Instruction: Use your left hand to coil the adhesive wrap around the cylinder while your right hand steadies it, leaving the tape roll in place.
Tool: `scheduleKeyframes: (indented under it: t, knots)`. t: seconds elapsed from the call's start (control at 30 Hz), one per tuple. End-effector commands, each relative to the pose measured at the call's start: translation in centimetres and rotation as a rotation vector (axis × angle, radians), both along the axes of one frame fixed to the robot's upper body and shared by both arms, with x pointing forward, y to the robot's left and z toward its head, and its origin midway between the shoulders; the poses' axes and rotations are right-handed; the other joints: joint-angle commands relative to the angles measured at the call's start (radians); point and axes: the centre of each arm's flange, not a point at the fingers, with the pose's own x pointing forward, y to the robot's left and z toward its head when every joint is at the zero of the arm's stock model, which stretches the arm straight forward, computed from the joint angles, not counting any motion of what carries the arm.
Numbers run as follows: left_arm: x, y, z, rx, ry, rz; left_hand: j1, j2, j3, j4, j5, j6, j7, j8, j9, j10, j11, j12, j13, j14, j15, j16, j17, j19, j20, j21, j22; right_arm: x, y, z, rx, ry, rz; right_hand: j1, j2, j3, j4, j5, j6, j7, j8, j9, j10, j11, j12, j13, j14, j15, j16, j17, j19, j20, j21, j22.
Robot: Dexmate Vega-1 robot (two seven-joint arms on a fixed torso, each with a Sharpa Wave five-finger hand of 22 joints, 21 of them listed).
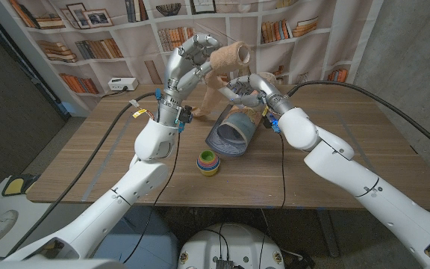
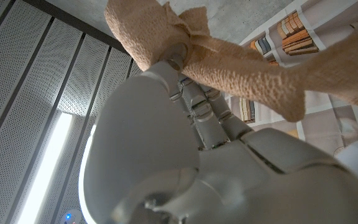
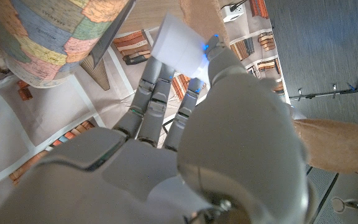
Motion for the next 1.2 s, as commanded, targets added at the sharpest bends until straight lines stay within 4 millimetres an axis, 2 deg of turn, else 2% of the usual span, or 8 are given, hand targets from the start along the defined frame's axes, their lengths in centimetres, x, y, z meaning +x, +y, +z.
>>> scheduleKeyframes:
  t: [0.03, 0.8, 1.2]
  knots:
    - [0.2, 0.4, -0.3, 0.015, 0.015, 0.010, 0.014, 0.001, 0.001, -0.001, 0.002, 0.002, -0.006, 0.003, 0.002, 0.005, -0.003, 0.006, 0.003, 0.072, -0.071, 0.006, 0.040, 0.000, -0.003, 0.008, 0.002, 0.0, -1.4, 0.2, 0.051, -0.009, 0.004, 0.002, 0.011, 0.131, 0.027, 0.004, -0.001, 0.006, -0.004, 0.002, 0.052, -0.041, 0.005, 0.001, 0.164, -0.279, 0.006, 0.002, 0.010, -0.052, 0.006, 0.003]
    - [1.9, 2.4, -1.9, 0.019, 0.159, 0.042, 0.013, 0.002, 0.000, 0.000, 0.002, 0.003, -0.007, 0.007, 0.001, 0.007, -0.001, 0.008, 0.001, 0.073, -0.072, 0.004, 0.046, -0.001, -0.005, 0.010, 0.002, 0.0, -2.6, 0.0, 0.095, -0.005, -0.005, 0.002, 0.009, 0.133, 0.028, 0.006, -0.002, 0.007, -0.004, 0.001, 0.050, -0.043, 0.007, 0.003, 0.164, -0.279, 0.006, 0.002, 0.013, -0.050, 0.006, 0.003]
    - [3.0, 4.3, -2.7, 0.026, 0.256, 0.049, 0.013, 0.002, -0.001, 0.000, 0.003, 0.009, -0.004, 0.010, -0.002, 0.013, -0.001, 0.009, -0.004, 0.075, -0.072, 0.004, 0.049, -0.002, -0.005, 0.012, 0.003, 0.4, -3.1, 0.0, 0.118, -0.002, -0.013, 0.002, 0.009, 0.134, 0.028, 0.007, -0.003, 0.007, -0.004, 0.001, 0.048, -0.040, 0.008, 0.004, 0.164, -0.279, 0.006, 0.002, 0.013, -0.049, 0.005, 0.002]
